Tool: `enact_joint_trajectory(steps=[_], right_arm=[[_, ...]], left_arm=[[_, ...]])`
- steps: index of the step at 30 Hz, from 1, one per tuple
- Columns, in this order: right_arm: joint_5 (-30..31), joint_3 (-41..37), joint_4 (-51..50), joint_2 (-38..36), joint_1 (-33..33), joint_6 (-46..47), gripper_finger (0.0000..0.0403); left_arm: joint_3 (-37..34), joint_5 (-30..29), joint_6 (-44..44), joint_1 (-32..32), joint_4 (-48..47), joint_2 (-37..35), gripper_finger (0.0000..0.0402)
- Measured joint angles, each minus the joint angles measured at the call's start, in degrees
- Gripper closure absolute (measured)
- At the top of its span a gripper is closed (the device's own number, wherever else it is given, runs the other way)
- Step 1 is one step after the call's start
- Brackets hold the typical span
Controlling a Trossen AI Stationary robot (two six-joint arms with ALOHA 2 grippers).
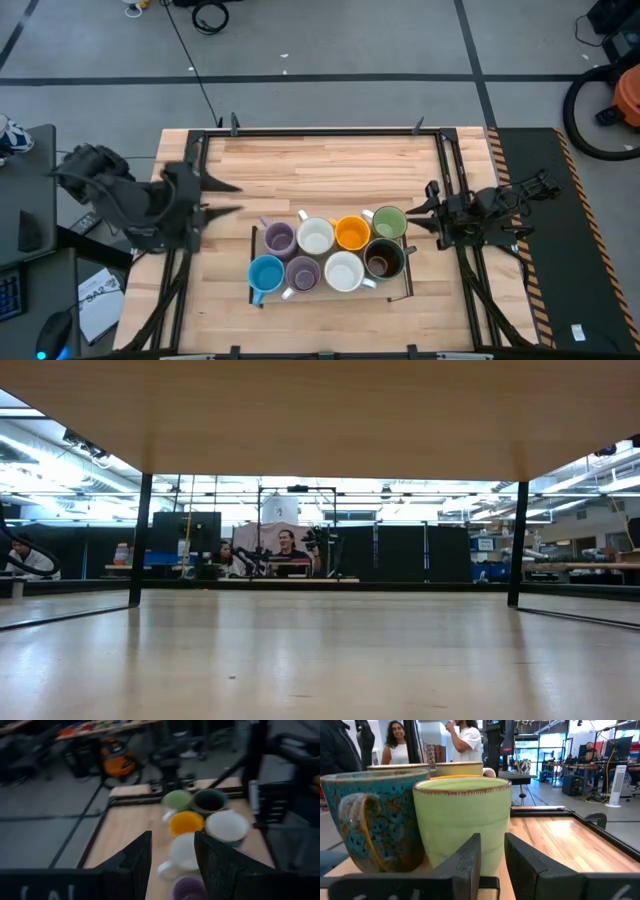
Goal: Place coffee mugs
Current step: Return to Home Position
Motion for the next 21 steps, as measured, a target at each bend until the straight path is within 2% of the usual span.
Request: enact_joint_trajectory(steps=[4,10,14,21], right_arm=[[0.1,-0.5,0.1,0.0,0.0,0.0,0.0312],[0.1,-0.8,0.0,0.0,0.0,-0.1,0.0312],[0.1,-0.8,0.0,0.0,0.0,-0.1,0.0312],[0.2,-0.8,0.0,0.0,0.0,-0.2,0.0312]], left_arm=[[-4.5,-6.6,-5.6,-1.7,-4.5,-3.1,0.0246],[-25.4,-9.0,-11.6,-3.9,1.1,-14.1,0.0246],[-41.5,-8.3,-12.3,-3.9,11.4,-23.5,0.0246],[-65.2,-1.8,-2.5,-2.8,34.0,-40.8,0.0246]])
